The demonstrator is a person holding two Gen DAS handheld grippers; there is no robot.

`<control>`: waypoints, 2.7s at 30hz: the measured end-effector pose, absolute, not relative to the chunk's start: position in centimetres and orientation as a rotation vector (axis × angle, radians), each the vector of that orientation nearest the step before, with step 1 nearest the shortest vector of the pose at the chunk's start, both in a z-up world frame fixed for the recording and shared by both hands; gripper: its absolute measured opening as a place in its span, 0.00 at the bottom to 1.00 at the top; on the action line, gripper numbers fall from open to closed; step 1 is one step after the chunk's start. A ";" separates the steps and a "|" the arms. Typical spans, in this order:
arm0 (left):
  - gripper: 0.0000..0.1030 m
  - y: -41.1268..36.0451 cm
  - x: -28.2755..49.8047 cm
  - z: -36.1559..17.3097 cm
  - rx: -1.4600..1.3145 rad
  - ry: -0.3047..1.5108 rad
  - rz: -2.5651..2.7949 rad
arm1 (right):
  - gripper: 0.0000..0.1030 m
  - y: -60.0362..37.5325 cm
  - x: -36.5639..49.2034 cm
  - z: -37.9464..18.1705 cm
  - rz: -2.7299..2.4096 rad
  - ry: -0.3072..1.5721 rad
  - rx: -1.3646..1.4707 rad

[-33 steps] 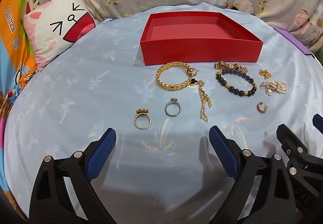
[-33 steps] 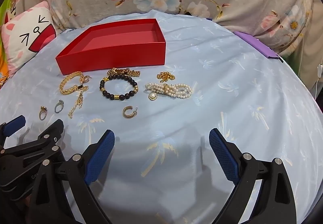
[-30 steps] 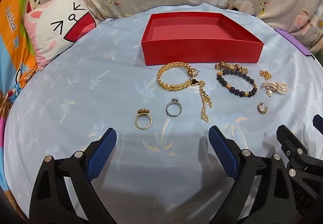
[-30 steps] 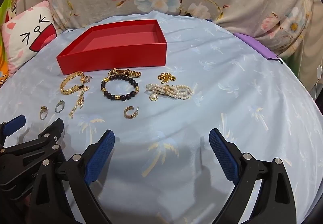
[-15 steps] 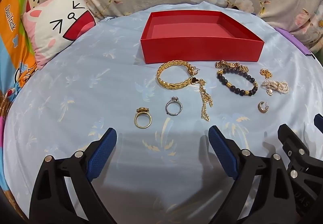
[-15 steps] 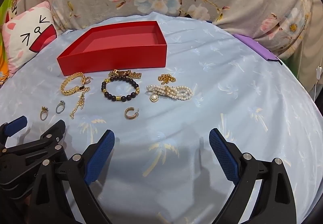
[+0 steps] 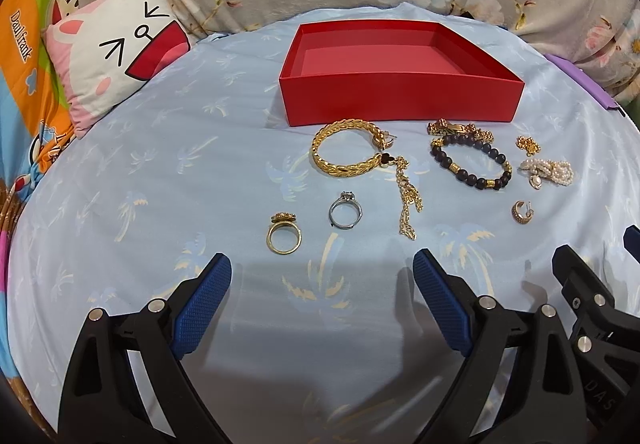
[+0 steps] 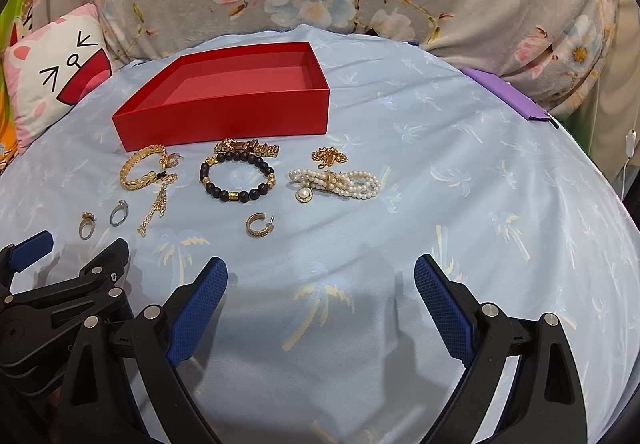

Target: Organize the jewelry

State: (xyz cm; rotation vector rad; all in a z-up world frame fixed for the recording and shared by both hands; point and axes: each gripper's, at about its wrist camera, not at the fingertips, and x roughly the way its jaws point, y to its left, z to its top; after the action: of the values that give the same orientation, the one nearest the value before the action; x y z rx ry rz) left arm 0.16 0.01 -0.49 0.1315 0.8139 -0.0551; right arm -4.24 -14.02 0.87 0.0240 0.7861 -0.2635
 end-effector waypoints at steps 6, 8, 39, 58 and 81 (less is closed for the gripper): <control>0.87 0.0 0.1 -0.5 0.133 0.811 -0.056 | 0.90 -14.0 -4.2 0.9 -0.264 0.787 0.023; 0.87 0.0 0.1 -0.4 0.134 0.810 -0.056 | 0.90 -14.0 -4.2 0.9 -0.263 0.787 0.023; 0.87 0.3 0.0 -0.1 0.127 0.808 -0.061 | 0.90 -13.9 -4.1 0.8 -0.262 0.792 0.024; 0.87 0.3 0.1 0.0 0.126 0.807 -0.055 | 0.90 -14.0 -4.2 0.7 -0.262 0.792 0.024; 0.88 4.8 0.8 0.3 0.063 0.846 -0.071 | 0.90 -18.7 -1.6 2.3 -0.255 0.782 0.030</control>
State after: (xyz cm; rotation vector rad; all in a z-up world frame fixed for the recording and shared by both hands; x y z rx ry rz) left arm 0.78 4.81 0.26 0.0628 0.8462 -0.0713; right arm -1.62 -18.70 2.35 0.0301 0.7822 -0.2547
